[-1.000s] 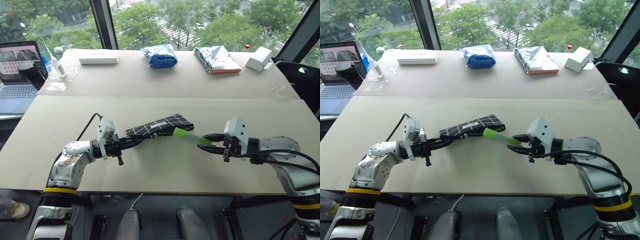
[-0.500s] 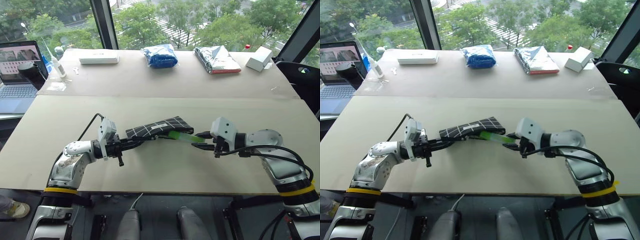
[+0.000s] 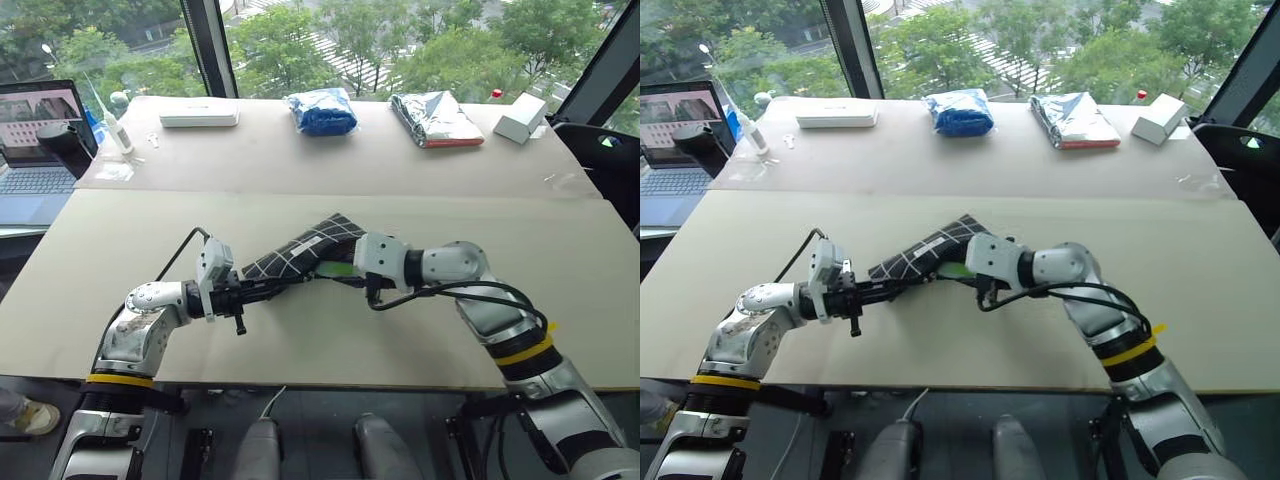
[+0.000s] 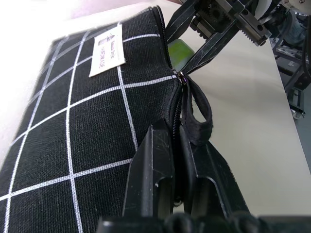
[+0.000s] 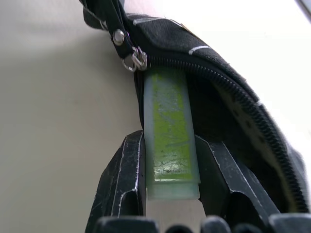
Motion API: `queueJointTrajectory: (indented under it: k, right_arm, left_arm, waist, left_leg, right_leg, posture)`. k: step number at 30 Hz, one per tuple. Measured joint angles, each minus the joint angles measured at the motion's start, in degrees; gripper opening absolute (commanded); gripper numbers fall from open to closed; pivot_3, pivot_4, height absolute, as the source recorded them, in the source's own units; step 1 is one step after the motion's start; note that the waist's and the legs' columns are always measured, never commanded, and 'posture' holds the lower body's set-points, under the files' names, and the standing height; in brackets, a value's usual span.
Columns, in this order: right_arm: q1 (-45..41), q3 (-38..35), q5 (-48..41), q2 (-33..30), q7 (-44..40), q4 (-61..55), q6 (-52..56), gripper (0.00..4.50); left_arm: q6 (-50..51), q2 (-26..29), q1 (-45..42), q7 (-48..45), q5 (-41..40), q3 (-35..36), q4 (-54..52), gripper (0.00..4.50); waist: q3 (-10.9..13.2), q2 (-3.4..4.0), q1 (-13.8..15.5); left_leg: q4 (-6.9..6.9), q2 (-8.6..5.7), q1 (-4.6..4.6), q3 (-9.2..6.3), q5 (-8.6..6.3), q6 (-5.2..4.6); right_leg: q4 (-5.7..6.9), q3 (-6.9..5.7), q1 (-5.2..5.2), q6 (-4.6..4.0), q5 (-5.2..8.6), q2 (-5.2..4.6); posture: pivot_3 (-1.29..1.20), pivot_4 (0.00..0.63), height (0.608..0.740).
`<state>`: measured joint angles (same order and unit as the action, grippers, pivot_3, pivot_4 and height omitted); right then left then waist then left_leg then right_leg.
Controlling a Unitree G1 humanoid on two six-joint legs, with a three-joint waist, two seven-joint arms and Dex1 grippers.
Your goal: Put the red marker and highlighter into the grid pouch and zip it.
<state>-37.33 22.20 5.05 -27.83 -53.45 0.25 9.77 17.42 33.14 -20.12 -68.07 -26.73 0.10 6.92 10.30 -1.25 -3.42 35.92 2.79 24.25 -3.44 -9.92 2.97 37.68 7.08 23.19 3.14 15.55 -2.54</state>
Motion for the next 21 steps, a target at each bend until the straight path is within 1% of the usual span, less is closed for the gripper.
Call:
queueJointTrajectory:
  k: [4, 7, 12, 16, 21]
  right_arm:
    - [-1.9, 1.6, 3.4, 3.3, 2.7, 2.5, -2.8, 1.05]
    - [-2.6, 2.1, 5.4, 3.7, 3.5, 4.0, -5.5, 1.05]
    - [-3.8, 2.1, 7.6, 2.2, 4.0, 8.0, -9.6, 1.05]
    - [-5.9, 0.5, 8.0, -0.8, 4.4, 10.8, -11.6, 1.05]
    - [-7.6, -0.8, 8.4, -2.0, 5.3, 13.0, -15.0, 1.05]
  left_arm:
    - [-0.1, 0.0, -0.2, -0.2, 0.1, 0.0, 0.6, 0.00]
    - [-0.1, -0.2, -0.2, -0.2, 0.1, 0.0, 0.8, 0.00]
    - [-0.1, -0.6, -0.3, -0.2, 0.2, 0.0, 0.8, 0.00]
    - [-0.1, -0.7, -0.3, -0.2, 0.1, 0.0, 0.8, 0.00]
    - [0.3, -0.7, -0.3, -0.5, -0.3, 0.0, 0.6, 0.00]
  waist:
    - [0.0, 0.00, 0.0]
    - [0.0, 0.00, 0.2]
    - [0.0, 0.00, 0.3]
    - [0.0, 0.00, 0.3]
    - [0.0, 0.00, 0.1]
  left_leg:
    - [0.00, 0.00, 0.01, 0.00, 0.00, 0.00]
    - [0.00, 0.00, 0.01, 0.00, 0.00, 0.00]
    - [0.00, 0.00, 0.00, 0.00, 0.00, 0.00]
    - [0.00, 0.00, 0.00, 0.00, 0.00, 0.00]
    - [-0.02, 0.00, -0.01, 0.00, 0.00, 0.00]
  right_leg:
    - [0.03, 0.00, 0.02, 0.00, 0.00, 0.00]
    - [0.02, -0.01, 0.01, 0.00, 0.00, 0.00]
    - [0.04, 0.00, 0.02, -0.01, 0.00, 0.00]
    - [0.03, 0.00, 0.02, -0.01, -0.01, 0.00]
    - [0.03, 0.00, 0.02, -0.01, -0.01, 0.00]
  posture:
    - [0.00, 0.150, 0.740]
    - [0.00, 0.150, 0.740]
    - [0.00, 0.150, 0.740]
    - [0.00, 0.150, 0.740]
    - [0.00, 0.150, 0.740]
